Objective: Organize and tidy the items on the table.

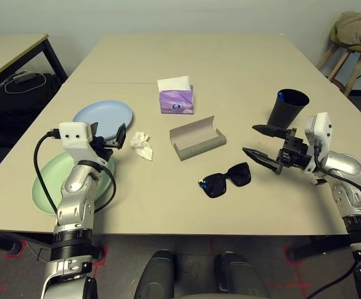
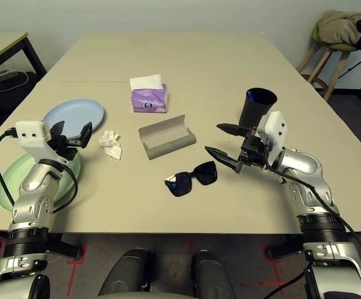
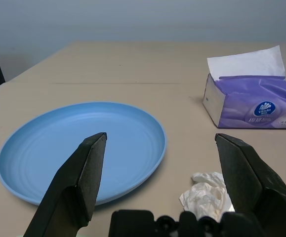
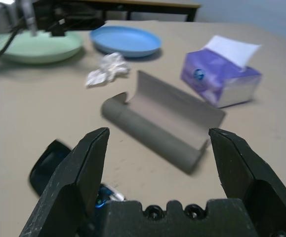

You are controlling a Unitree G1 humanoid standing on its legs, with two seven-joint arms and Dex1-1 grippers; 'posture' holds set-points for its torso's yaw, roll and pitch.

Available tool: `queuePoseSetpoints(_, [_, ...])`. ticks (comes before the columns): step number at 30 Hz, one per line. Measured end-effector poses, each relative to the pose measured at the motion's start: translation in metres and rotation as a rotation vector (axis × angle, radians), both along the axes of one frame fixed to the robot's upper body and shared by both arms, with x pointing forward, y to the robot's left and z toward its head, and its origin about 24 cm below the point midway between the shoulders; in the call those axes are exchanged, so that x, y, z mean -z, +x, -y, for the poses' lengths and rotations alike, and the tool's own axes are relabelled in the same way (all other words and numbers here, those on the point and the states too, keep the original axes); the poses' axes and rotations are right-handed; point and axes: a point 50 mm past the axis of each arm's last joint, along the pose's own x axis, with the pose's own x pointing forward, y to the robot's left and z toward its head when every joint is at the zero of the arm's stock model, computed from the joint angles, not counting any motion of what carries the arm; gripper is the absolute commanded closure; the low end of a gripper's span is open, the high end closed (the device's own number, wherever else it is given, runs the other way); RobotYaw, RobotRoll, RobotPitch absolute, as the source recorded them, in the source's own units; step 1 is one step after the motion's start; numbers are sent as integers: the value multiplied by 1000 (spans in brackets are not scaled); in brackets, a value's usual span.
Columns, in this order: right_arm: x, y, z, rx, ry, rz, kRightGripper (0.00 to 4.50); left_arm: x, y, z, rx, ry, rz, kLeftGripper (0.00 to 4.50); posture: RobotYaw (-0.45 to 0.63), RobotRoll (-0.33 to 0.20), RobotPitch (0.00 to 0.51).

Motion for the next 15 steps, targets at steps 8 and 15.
queuePoseSetpoints(8, [-1, -11, 1, -149, -84, -19, 0, -1, 0, 1, 17, 0, -3, 48, 148, 0, 67])
queuePoseSetpoints(15, [-5, -13, -5, -190, -81, -48, 0, -7, -2, -5, 67, -6, -59, 48, 158, 0, 71])
